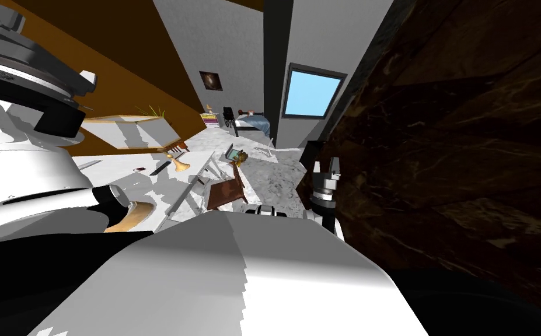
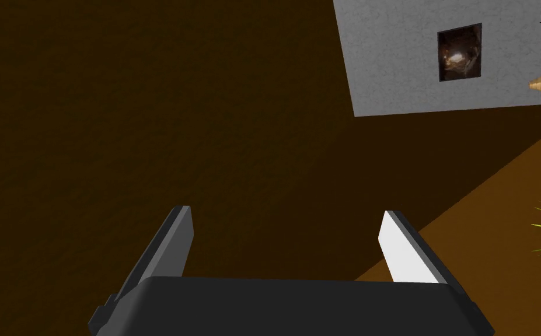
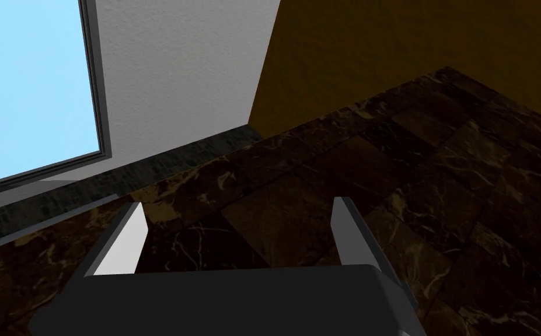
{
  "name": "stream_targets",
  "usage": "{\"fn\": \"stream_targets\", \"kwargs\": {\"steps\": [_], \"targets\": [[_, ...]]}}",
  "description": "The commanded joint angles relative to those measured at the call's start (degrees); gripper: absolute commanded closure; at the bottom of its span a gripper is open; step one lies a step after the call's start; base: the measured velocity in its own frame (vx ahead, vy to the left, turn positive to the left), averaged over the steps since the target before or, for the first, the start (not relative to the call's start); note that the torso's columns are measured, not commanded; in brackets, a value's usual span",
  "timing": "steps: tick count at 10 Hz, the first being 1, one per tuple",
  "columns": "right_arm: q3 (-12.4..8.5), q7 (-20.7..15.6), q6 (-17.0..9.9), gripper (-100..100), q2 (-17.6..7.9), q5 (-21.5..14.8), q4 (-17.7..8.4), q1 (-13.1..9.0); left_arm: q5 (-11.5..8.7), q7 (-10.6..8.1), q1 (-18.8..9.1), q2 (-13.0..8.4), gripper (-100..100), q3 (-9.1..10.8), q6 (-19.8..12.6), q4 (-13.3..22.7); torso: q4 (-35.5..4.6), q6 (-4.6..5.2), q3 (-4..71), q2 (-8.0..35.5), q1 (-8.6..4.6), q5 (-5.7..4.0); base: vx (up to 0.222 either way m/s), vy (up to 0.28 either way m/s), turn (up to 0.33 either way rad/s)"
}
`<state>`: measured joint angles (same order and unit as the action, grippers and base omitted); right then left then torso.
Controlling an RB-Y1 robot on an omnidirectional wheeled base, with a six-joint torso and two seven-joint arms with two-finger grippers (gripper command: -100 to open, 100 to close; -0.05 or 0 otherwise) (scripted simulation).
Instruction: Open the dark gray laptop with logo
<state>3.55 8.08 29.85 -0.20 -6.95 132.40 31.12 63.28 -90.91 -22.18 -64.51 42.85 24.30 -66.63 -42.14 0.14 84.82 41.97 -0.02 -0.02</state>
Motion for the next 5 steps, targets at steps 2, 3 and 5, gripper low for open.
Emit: {"fn": "stream_targets", "kwargs": {"steps": [2, 3, 5], "targets": [[0.0, 0.0, -0.01, 0, 0.0, 0.0, -0.01, -0.03, 5.92, -0.82, -2.48, 2.12, -100, 2.93, 3.55, 1.95, -0.33, -0.17, -0.63, 0.89, 0.22, 0.09, 0.102, -0.055, 0.168], [-0.01, 0.0, -0.01, 0, 0.01, 0.0, -0.01, 0.01, 7.62, -0.82, -2.48, 2.12, -100, 2.93, 4.78, 1.95, -0.2, -0.3, -0.3, 0.26, -0.15, 0.0, 0.375, -0.113, 0.361], [0.0, 0.0, 0.0, 0, 0.0, 0.0, 0.0, 0.0, 11.08, -0.82, -2.48, 2.12, -100, 2.93, 5.2, 1.95, 0.01, 0.01, 0.0, 0.02, 0.08, 0.03, 0.146, -0.035, -0.021]]}}
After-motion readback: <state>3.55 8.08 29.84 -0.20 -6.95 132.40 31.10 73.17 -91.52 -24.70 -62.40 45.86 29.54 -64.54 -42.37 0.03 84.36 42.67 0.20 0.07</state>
